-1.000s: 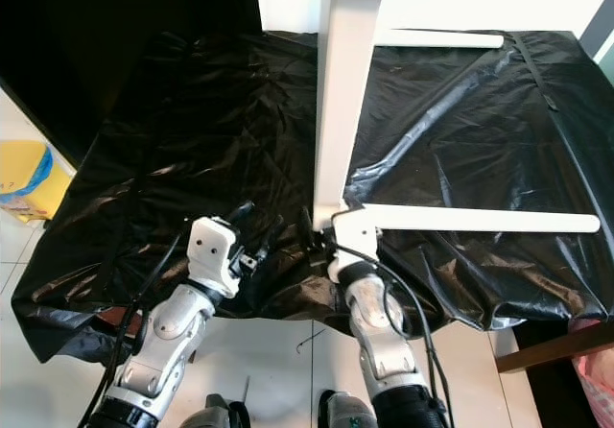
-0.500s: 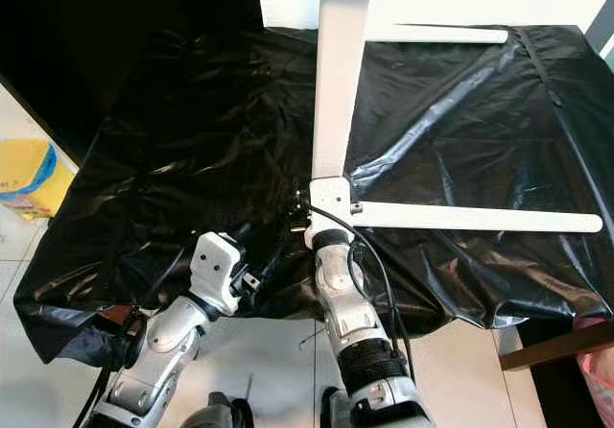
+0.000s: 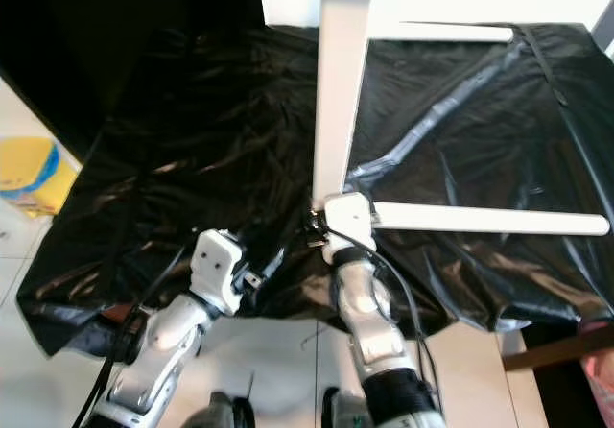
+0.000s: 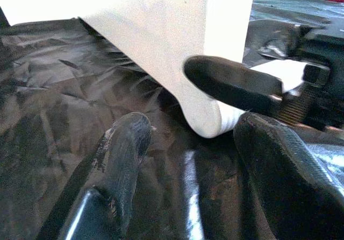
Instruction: Building children table
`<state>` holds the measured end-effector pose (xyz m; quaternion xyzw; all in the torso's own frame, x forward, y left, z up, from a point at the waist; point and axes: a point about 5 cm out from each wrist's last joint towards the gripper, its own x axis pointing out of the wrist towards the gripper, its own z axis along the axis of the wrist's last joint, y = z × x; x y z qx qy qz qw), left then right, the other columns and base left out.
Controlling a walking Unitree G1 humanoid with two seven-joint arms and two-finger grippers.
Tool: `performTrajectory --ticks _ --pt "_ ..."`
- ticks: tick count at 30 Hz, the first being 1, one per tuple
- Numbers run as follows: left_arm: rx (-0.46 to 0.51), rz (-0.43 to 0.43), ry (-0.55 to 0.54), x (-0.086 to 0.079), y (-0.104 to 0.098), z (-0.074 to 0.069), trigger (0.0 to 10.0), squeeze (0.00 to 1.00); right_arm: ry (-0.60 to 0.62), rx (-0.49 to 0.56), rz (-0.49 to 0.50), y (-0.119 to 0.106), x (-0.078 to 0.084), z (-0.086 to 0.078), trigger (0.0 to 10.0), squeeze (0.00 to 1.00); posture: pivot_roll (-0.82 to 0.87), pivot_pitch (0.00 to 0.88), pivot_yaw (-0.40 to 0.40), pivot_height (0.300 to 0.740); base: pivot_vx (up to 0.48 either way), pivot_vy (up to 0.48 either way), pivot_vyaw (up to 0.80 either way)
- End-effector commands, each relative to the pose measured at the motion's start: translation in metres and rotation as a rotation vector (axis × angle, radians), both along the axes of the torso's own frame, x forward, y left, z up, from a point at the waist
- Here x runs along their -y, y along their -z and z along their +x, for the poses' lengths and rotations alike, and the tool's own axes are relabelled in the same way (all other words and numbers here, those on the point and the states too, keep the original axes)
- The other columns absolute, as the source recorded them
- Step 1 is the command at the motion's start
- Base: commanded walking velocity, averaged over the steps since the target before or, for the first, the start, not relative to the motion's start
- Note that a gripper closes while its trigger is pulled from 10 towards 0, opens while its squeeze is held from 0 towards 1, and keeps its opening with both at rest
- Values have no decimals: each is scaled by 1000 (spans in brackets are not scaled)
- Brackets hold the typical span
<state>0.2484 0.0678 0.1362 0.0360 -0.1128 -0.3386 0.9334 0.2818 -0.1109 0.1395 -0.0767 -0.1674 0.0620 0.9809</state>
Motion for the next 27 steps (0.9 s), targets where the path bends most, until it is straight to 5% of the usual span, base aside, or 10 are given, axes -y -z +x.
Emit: performTrajectory --ticks 1,3,7,13,16,27 --pt "-11 7 71 5 -1 -3 10000 0 2 38 -6 -7 8 -7 10000 0 -66 170 69 740 0 0 0" --pt "-12 7 85 6 -2 -4 10000 0 5 50 -16 -9 12 -10 10000 0 -66 170 69 740 0 0 0" --pt "-14 50 300 23 -4 -15 10000 0 168 155 -115 -30 53 -23 10000 0 -87 170 73 740 0 0 0" --pt "-20 95 455 35 -3 -22 10000 0 280 235 -163 -49 72 -22 10000 0 -104 170 96 740 0 0 0" --pt "-11 139 583 48 -3 -24 10000 0 257 273 -166 -60 70 -20 10000 0 -125 172 120 740 0 0 0" --pt "-23 143 600 47 -5 -24 10000 0 102 154 -83 -39 38 -30 10000 0 -124 191 128 740 0 0 0"
